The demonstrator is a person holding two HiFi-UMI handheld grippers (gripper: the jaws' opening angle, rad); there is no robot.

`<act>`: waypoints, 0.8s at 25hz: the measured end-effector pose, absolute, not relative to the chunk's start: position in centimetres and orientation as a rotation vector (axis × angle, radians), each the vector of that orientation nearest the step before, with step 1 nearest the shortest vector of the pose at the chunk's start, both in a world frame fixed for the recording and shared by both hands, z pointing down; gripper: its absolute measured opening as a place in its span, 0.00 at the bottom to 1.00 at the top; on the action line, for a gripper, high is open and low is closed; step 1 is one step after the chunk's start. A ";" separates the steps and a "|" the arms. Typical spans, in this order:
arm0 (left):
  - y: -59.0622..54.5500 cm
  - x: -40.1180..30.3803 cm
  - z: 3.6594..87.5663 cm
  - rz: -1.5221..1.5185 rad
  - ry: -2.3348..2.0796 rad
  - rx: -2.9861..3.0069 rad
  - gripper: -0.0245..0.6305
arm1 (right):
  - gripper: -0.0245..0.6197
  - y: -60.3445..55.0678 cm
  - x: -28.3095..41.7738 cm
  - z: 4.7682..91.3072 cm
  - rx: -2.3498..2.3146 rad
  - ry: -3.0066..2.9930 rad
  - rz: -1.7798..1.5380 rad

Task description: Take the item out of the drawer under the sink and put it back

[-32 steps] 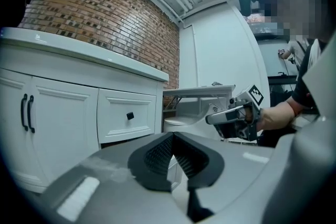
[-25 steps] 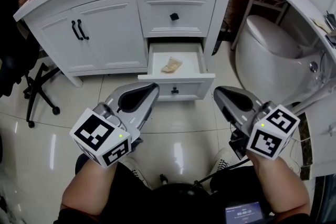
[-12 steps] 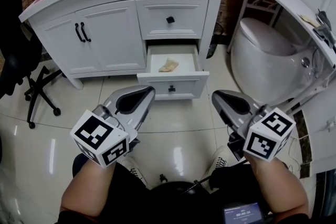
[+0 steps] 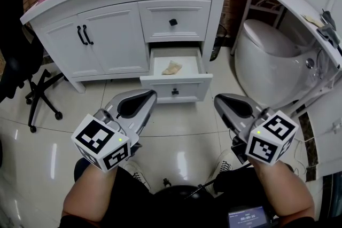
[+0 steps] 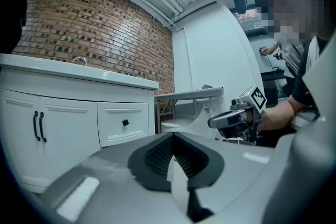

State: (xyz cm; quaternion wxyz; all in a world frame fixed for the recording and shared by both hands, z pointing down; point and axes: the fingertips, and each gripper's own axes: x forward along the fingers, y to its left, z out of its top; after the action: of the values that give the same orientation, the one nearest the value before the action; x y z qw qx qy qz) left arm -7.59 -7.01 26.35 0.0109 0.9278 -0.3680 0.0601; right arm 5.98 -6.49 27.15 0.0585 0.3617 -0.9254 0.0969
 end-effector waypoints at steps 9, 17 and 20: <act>-7.0 -7.7 26.3 0.185 -1.153 2.893 0.05 | 0.04 -6.4 5.7 27.1 1.088 -2.807 0.294; -7.0 -7.7 26.4 0.188 -1.148 2.891 0.05 | 0.04 -6.5 5.7 27.3 1.085 -2.802 0.310; -6.9 -7.6 26.5 0.189 -1.144 2.891 0.05 | 0.04 -6.3 5.6 27.3 1.084 -2.802 0.310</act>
State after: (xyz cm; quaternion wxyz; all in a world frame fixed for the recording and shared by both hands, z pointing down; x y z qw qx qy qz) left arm -7.59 -6.90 26.46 0.0132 0.9281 -0.3672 0.0608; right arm 5.65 -6.33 27.31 0.0608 0.3583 -0.9260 0.1023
